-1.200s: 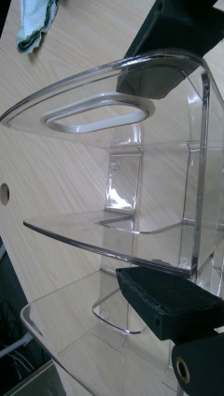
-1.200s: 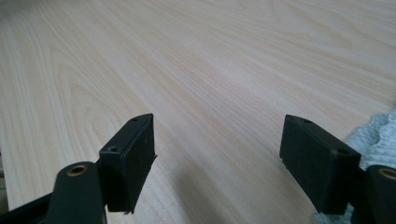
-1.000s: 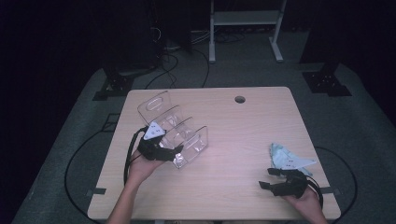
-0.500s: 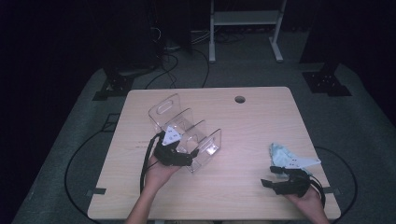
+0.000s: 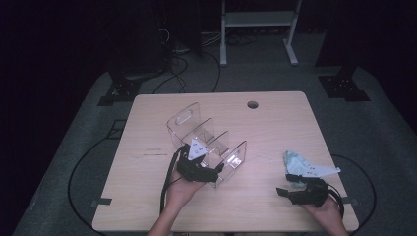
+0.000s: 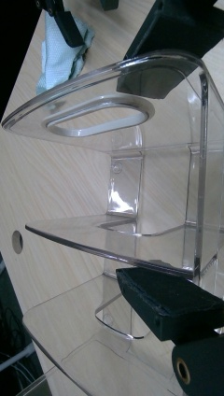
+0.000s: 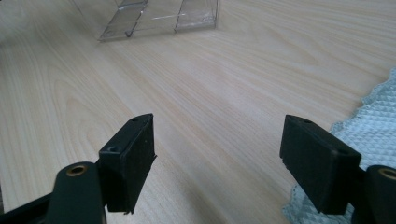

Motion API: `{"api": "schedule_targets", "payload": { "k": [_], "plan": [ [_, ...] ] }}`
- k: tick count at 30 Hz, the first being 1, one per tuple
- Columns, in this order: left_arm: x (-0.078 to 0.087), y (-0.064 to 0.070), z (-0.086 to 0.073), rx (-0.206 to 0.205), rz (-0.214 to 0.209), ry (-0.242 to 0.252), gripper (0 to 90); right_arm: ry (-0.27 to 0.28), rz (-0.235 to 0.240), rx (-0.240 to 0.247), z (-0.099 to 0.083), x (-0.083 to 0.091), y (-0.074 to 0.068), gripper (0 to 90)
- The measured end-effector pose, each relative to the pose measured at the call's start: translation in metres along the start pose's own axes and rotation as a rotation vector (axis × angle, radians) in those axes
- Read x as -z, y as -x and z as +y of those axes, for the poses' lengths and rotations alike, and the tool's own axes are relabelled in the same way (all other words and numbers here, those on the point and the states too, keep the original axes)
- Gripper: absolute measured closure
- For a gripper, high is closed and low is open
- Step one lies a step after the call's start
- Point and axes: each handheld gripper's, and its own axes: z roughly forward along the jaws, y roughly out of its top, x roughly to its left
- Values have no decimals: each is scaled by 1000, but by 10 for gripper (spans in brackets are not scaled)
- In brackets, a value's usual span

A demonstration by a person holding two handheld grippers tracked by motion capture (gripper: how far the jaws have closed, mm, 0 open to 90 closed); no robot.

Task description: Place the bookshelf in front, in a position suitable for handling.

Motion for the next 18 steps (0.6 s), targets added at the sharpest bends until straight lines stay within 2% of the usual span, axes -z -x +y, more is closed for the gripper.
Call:
{"api": "schedule_targets", "payload": {
  "k": [4, 6, 9, 18],
  "plan": [
    [-1, 7, 0, -8, -19, 2, 83, -1, -4, -5, 0, 1, 1, 255],
    [0, 7, 0, -11, -27, 0, 75, -2, -5, -7, 0, 1, 1, 255],
    [2, 3, -1, 10, -68, 11, 65, -1, -7, -7, -1, 1, 1, 255],
    [15, -1, 3, -12, -83, 66, 42, -10, -6, -4, -1, -1, 0, 255]
  ]
}}
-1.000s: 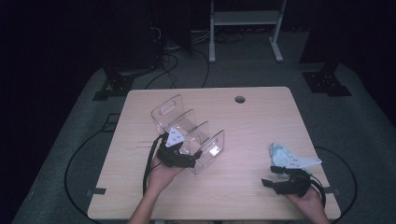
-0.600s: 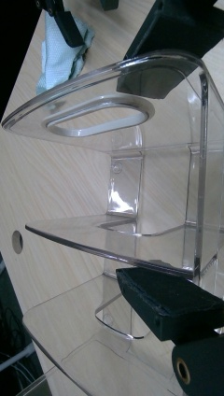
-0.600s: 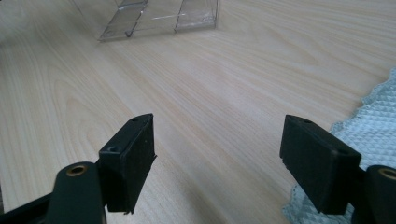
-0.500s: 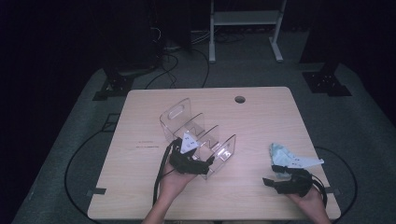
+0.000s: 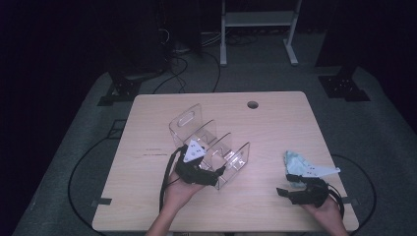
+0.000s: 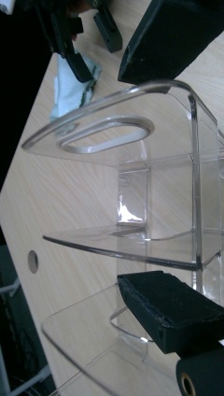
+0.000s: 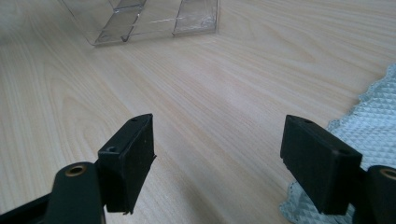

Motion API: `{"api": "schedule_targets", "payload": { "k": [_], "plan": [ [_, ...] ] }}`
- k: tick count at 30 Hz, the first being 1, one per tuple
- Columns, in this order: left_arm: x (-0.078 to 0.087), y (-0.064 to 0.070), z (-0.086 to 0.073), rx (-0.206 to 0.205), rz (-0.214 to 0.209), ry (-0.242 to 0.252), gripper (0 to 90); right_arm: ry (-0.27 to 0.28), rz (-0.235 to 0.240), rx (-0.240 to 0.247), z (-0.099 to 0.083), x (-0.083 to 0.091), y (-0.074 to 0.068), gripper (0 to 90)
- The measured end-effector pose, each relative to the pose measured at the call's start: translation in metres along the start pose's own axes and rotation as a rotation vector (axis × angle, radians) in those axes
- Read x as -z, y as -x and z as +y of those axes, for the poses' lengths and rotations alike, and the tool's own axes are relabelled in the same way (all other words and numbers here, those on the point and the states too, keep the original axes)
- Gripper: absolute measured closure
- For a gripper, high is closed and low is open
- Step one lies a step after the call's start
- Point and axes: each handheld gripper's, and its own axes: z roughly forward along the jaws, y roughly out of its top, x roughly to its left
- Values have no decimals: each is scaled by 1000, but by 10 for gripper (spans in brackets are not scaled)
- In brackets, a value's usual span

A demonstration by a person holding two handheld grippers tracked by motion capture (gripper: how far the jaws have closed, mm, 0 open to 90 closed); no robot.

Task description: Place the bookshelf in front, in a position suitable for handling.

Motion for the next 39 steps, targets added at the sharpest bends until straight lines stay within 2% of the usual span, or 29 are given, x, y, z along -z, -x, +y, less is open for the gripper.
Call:
{"api": "schedule_targets", "payload": {
  "k": [4, 5, 9, 11, 16, 20, 24, 26, 29, 33, 39],
  "plan": [
    [7, -3, 2, -15, -8, 11, 29, 2, 0, -5, 0, 1, 0, 254],
    [11, -5, 2, -23, -8, 27, 29, 1, 0, -4, 0, 1, 0, 254],
    [18, -9, 2, -22, -19, 52, 28, -2, 0, 0, 0, 0, 0, 254],
    [25, -13, 0, -37, -13, 58, 28, -4, 0, 3, 0, -1, 0, 253],
    [34, -20, -4, -38, 0, 74, 28, -4, -2, 4, 0, -1, 0, 253],
    [41, -32, -14, -40, 27, 85, 28, -5, -2, 3, 0, -2, 0, 250],
    [42, -38, -23, -28, 36, 91, 28, -6, -6, 5, 0, -3, -1, 250],
    [40, -45, -33, 0, 29, 89, 28, -7, -8, 4, 0, -3, -1, 250],
    [36, -50, -42, 6, 36, 81, 28, -5, -11, 8, 0, -3, -1, 250],
    [32, -52, -50, -4, 39, 77, 28, -3, -14, 5, 0, -2, -1, 250],
    [20, -53, -61, -18, 20, 64, 28, -5, -14, 8, 0, -3, -1, 250]
  ]
}}
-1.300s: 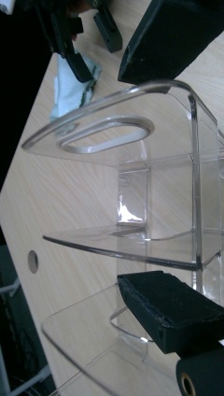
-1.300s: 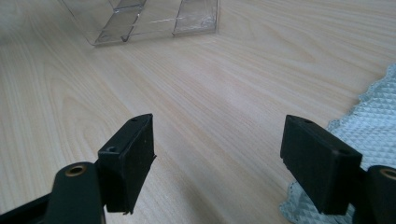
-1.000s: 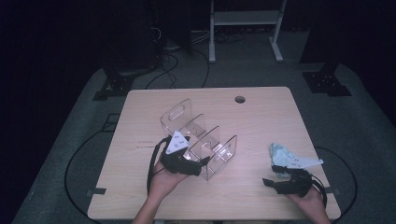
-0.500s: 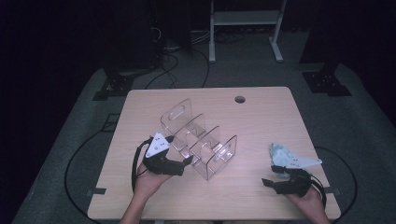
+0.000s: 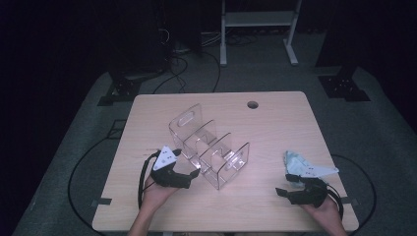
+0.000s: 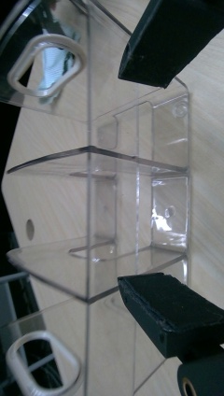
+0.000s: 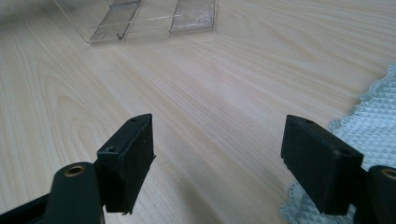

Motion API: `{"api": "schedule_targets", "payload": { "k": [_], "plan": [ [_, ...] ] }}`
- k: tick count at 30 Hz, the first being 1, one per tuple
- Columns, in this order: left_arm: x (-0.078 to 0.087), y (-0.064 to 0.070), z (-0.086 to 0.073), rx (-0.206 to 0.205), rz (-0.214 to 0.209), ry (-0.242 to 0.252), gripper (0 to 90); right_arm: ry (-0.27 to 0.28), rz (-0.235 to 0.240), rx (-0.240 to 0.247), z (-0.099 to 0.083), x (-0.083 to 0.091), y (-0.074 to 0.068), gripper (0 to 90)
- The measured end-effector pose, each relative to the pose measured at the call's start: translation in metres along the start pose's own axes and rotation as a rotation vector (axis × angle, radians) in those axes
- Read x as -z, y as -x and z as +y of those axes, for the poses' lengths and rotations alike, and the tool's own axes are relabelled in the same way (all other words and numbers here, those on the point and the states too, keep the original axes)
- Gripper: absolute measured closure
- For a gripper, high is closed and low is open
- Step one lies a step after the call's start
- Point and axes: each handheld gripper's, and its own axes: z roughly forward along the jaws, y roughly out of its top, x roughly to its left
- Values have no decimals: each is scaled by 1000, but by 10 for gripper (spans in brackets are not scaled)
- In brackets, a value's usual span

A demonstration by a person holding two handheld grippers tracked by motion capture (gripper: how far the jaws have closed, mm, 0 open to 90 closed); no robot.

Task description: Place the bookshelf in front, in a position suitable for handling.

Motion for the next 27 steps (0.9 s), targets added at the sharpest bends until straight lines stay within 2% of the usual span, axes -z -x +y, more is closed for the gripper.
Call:
{"api": "schedule_targets", "payload": {
  "k": [3, 6, 14, 27],
  "plan": [
    [-5, -3, -6, 20, -9, 3, 28, 1, 1, 2, 0, 0, 0, 250],
    [-9, -5, -12, 25, -13, -14, 28, 2, 1, 1, 0, 1, 0, 250],
    [-20, -6, -20, 6, -4, -55, 28, 1, 0, 5, 0, 1, -1, 250],
    [-35, -17, -24, 36, 7, -70, 28, 1, 2, 5, 0, 1, -1, 250]
  ]
}}
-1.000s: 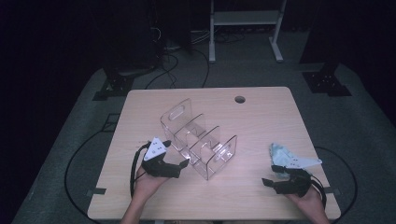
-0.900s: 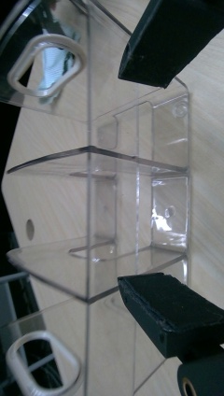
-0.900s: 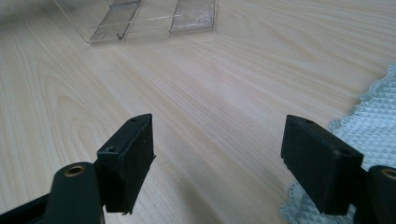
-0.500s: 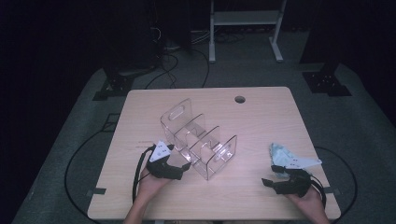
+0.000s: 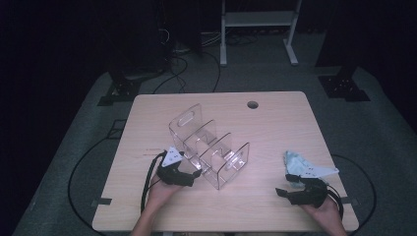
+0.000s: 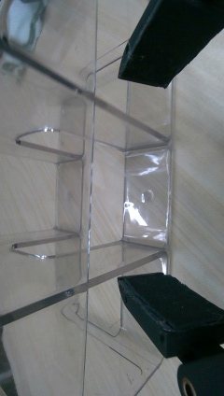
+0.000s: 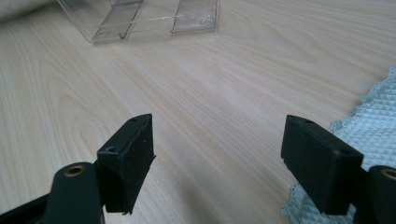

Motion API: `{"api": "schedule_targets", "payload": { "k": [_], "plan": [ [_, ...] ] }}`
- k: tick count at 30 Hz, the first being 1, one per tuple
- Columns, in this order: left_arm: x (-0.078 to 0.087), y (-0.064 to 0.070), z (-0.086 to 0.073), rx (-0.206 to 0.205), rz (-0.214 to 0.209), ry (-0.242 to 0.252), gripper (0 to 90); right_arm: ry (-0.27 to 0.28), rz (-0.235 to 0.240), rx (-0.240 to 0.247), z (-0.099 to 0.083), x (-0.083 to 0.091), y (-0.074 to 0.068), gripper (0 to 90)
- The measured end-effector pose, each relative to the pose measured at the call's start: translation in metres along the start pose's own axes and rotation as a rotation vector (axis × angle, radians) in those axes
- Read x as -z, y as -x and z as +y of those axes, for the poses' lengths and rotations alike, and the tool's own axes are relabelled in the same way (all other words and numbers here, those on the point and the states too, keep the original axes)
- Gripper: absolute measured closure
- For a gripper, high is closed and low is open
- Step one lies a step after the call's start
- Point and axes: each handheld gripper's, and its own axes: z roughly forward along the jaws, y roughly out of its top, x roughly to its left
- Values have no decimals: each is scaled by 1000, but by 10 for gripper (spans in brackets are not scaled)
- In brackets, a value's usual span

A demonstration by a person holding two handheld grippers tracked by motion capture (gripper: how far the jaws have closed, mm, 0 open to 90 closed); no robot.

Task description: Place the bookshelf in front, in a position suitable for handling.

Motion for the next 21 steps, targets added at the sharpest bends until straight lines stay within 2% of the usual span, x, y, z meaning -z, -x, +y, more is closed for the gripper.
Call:
{"api": "schedule_targets", "payload": {
  "k": [5, 11, 12, 21],
  "plan": [
    [-7, -3, 1, 5, 3, -13, 28, 2, 0, 0, 0, 0, 0, 250],
    [-14, -5, -1, 38, -10, -7, 51, -3, 3, 4, 0, 0, -1, 250],
    [-15, -6, -1, 37, -9, -16, 51, -3, 3, 4, 0, 0, -1, 250],
    [-19, -5, -2, 31, -3, 6, 72, 13, 9, 7, 1, 0, -2, 250]
  ]
}}
